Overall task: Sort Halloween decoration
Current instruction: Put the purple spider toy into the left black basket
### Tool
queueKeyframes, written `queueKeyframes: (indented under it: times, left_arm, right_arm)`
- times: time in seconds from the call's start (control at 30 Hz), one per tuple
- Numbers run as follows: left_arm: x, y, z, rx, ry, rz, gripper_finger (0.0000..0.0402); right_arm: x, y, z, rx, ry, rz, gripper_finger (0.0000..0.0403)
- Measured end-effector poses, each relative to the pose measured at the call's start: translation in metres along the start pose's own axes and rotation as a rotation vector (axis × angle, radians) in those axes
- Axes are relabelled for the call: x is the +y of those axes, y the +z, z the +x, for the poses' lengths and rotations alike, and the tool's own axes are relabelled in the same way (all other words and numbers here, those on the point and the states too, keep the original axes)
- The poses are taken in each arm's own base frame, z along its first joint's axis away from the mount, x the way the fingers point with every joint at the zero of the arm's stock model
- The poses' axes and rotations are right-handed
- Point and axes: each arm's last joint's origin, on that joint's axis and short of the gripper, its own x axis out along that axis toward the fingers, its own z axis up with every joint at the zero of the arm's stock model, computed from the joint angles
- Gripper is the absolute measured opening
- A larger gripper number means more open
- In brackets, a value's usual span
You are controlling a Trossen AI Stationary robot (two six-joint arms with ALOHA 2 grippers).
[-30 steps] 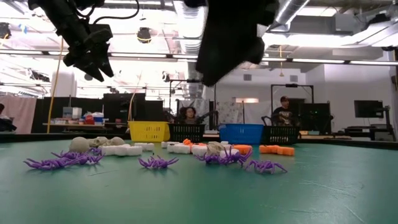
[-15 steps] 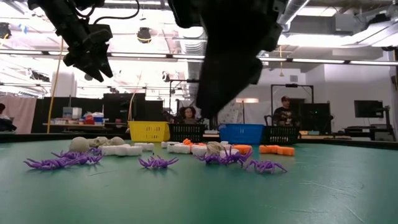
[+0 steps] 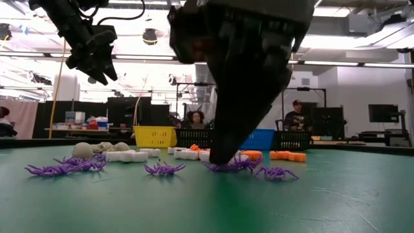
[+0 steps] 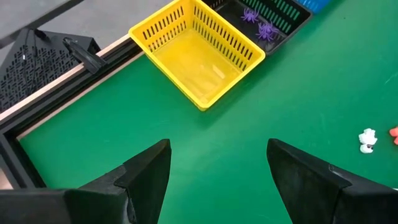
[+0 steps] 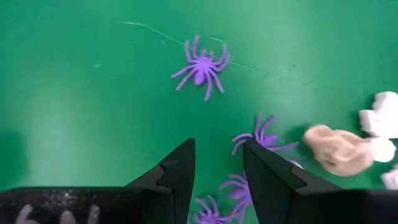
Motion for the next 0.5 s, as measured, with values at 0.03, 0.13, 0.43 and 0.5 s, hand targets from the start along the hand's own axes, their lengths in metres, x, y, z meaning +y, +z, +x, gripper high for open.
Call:
queueKeyframes:
  times: [0.03, 0.13, 0.43, 0.5]
  left_arm:
    - [0.0, 0.0, 0.0, 0.0, -0.001, 0.0, 0.0256]
    - [0.0, 0.0, 0.0, -0.001, -0.001, -0.001, 0.0256]
    - [0.0, 0.0, 0.0, -0.004, -0.001, -0.001, 0.0256]
    - [0.0, 0.0, 0.0, -0.004, 0.0, -0.001, 0.0256]
  right_arm:
    - [0.0, -0.001, 0.001, 0.005, -0.004, 0.001, 0.0163]
    - [-0.003, 0.0, 0.003, 0.014, -0.013, 0.015, 0.0163]
    - [-0.01, 0.007, 0.0, 0.02, -0.028, 0.097, 0.0162]
    - [-0.012, 0.009, -0.001, 0.009, -0.033, 0.103, 0.0162]
